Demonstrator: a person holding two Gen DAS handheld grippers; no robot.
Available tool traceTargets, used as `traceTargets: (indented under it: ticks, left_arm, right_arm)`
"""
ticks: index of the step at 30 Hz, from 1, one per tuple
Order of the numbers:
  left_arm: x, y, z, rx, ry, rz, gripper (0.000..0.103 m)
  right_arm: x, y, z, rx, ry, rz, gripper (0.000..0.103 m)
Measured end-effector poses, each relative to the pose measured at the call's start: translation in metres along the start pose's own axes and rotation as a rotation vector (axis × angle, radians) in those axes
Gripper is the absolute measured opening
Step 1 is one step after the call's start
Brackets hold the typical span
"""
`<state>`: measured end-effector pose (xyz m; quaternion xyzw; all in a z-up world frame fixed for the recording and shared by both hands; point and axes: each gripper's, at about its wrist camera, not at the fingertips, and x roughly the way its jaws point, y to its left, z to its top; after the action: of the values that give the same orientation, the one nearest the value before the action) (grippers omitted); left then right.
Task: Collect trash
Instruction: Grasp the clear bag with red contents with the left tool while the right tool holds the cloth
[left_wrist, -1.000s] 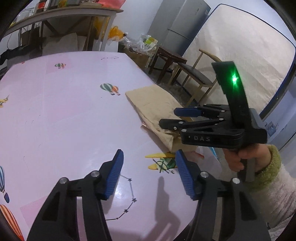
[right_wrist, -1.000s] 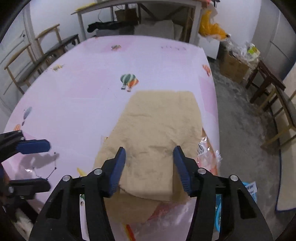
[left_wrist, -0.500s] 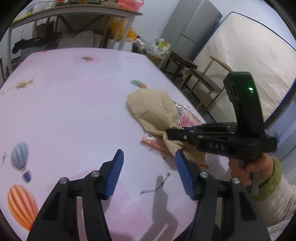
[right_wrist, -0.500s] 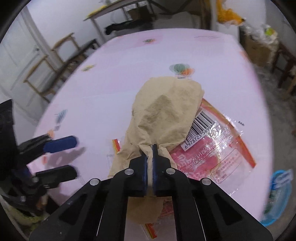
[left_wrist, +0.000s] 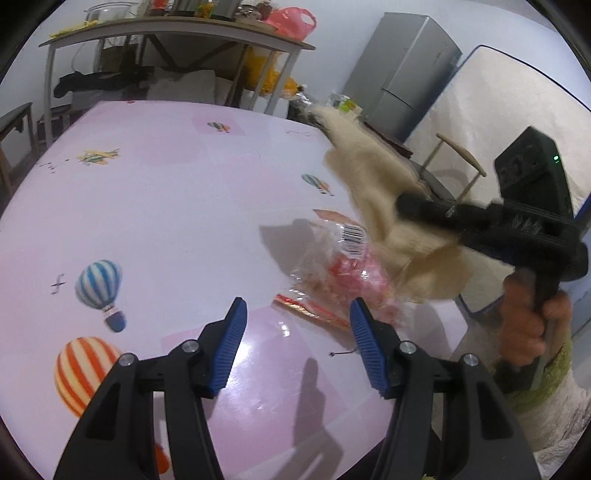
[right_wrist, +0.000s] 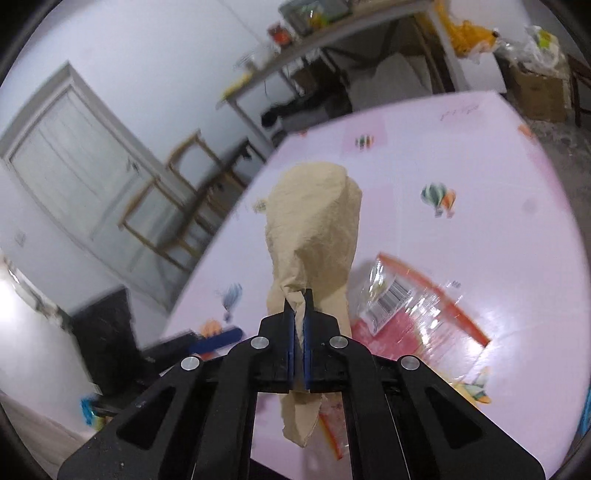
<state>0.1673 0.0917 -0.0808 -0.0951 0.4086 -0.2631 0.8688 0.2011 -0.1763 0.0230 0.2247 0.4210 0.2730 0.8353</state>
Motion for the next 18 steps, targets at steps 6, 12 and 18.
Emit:
traceTargets:
  ticks: [6, 12, 18]
  left_arm:
    - [0.017, -0.019, 0.010, 0.078, 0.039, -0.031, 0.072]
    - [0.040, -0.050, 0.018, 0.223, 0.076, -0.034, 0.086]
    - [0.071, -0.075, 0.007, 0.355, 0.157, 0.008, 0.088]
  right_arm:
    - [-0.049, -0.019, -0.009, 0.069, -0.116, -0.073, 0.003]
    - [-0.056, -0.054, -0.035, 0.175, -0.099, -0.185, 0.003]
    - [-0.052, -0.073, -0.057, 0.220, -0.061, -0.253, 0.003]
